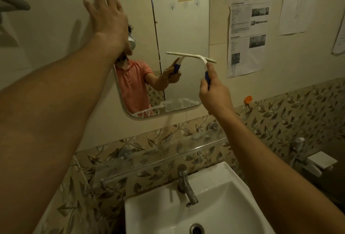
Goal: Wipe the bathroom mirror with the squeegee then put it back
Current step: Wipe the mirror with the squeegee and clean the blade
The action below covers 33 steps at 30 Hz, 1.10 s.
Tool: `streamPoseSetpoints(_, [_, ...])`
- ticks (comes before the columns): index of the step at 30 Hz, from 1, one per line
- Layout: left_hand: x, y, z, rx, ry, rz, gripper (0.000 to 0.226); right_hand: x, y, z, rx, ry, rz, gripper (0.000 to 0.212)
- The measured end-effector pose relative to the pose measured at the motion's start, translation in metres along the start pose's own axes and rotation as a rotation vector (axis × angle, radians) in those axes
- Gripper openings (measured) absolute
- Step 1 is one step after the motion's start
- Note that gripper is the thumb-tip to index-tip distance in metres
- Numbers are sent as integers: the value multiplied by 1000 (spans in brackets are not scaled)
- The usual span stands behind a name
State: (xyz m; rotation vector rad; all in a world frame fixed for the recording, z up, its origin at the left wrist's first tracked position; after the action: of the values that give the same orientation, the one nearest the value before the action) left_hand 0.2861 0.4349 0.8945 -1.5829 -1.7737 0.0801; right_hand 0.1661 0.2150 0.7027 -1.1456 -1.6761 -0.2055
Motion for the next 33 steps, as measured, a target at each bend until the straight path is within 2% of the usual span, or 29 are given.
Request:
streamPoseSetpoints(12, [-2, 1, -1, -14, 2, -44, 143, -64, 42, 29, -13, -126, 116, 71])
streamPoseSetpoints(21, [-4, -2, 0, -10, -4, -43, 140, -122, 57, 73, 122, 18, 185, 74])
streamPoseSetpoints(33, [-4, -5, 0, 28, -17, -34, 142, -113, 51, 76, 177, 83, 142, 68])
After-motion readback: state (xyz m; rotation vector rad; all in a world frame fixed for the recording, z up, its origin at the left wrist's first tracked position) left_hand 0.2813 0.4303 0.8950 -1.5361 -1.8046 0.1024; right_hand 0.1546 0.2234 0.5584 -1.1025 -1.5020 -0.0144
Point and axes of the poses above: each hand's wrist, its own z-axis away from the middle knuckle, its own y-axis out of the palm, x = y × z, the point moved 3 cm from there along -z, towards the middle knuckle, and after that the axes turned 10 degrees about y, right-handed, at the moved point
